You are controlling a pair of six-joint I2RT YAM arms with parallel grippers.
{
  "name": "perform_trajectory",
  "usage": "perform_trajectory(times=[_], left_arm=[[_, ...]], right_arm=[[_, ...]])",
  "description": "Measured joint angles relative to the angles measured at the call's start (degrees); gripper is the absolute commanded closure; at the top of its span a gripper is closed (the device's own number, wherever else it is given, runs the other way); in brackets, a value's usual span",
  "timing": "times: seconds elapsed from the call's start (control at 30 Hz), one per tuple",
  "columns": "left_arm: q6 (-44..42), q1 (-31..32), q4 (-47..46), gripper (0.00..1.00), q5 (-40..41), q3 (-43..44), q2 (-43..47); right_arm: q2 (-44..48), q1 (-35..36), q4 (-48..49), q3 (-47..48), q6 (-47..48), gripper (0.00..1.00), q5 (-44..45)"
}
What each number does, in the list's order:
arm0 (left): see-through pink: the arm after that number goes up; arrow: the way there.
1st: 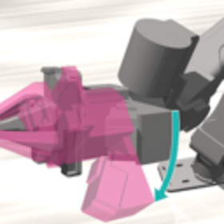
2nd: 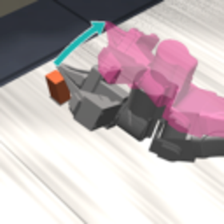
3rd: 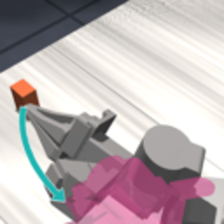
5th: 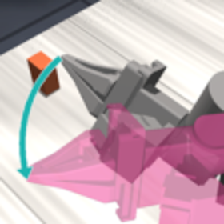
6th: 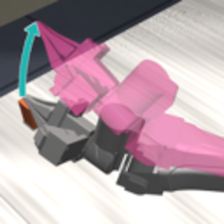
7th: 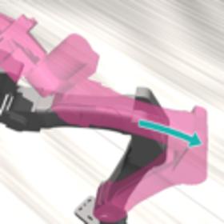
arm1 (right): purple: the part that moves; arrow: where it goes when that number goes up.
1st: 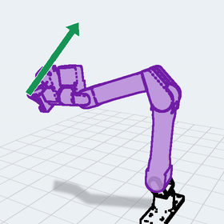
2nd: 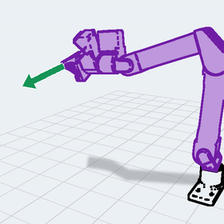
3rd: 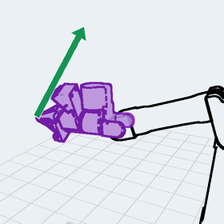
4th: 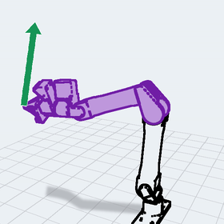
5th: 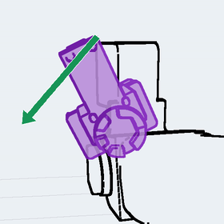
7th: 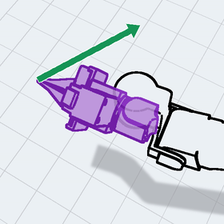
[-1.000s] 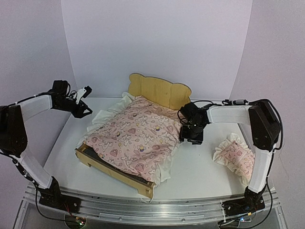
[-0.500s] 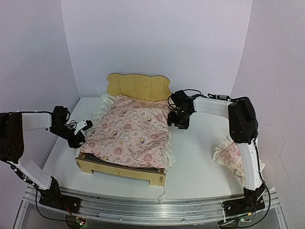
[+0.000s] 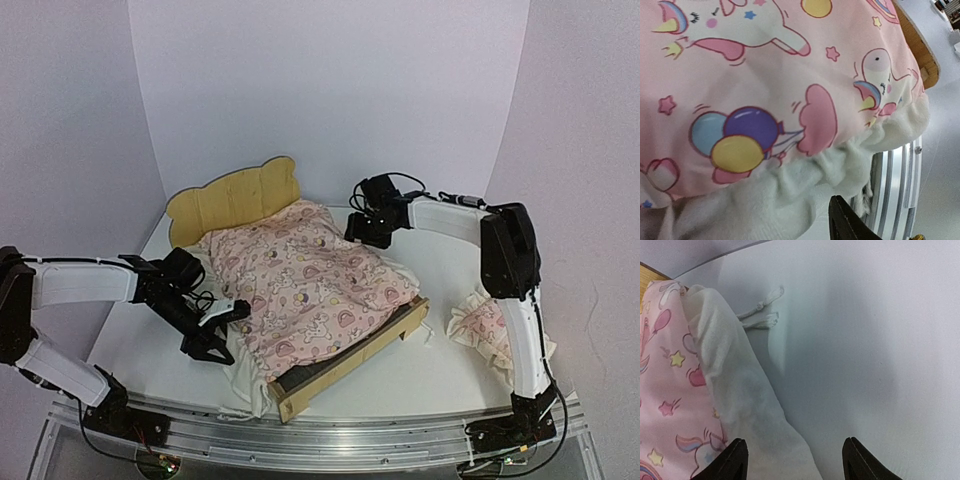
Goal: Set up the pet bed
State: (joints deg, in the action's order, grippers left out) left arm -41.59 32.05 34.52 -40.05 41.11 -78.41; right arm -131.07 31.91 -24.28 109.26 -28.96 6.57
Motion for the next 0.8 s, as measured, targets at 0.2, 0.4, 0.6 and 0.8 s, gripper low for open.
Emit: perform_trajectory(times=[0.2, 0.4, 0.6, 0.8], left_arm=[[-0.28, -1.69, 2.90, 0.37, -0.08, 4.22, 1.67], [4.48, -16.45, -3.27, 0.24, -0.82, 12.70, 8.65], [11.32, -29.12, -13.91, 0.15, 0.54, 16.96, 9.85], [14.56, -29.85, -21.17, 0.15, 4.20, 18.38, 4.57]], right_arm=[[12.01, 0.25, -2.40, -11.98, 3.11, 0.32, 4.84], [25.60, 0.23, -8.17, -20.57, 3.83, 0.32, 9.43], [37.46, 0.15, -13.04, -28.97, 1.26, 0.33, 11.54], [46.33, 0.10, -16.37, -38.66, -3.29, 0.35, 9.41]])
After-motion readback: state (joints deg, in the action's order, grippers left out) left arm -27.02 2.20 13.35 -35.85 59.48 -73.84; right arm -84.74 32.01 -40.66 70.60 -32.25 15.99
